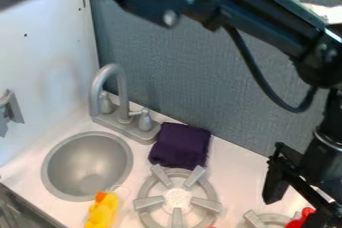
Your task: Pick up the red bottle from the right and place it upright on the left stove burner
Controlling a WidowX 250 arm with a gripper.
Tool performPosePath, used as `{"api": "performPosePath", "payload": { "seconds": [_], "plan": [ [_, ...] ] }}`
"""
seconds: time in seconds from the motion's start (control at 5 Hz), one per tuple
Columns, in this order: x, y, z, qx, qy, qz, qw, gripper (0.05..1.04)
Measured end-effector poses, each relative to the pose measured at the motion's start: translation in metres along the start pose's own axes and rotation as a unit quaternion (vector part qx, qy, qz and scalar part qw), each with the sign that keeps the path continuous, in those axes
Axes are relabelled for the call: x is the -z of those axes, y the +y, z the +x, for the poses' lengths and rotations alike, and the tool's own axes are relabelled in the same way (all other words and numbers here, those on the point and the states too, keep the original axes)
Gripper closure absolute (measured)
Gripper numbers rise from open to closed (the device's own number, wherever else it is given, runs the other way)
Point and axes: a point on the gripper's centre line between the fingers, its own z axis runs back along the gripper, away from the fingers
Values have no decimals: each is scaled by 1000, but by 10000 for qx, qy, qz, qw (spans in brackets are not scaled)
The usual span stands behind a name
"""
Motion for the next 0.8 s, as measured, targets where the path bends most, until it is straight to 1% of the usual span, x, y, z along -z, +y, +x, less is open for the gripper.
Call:
{"api": "performPosePath", "payload": {
  "seconds": [0.2, 0.4, 0.6, 0.8],
  "plan": [
    [6, -6, 9, 94, 180, 142, 9997, 83],
    [10, -5, 17, 94, 244, 216, 9994, 83],
    [16, -5, 23, 125, 290, 225, 9992, 83],
    [22, -2, 27, 48, 375, 307, 9988, 83]
  ]
}}
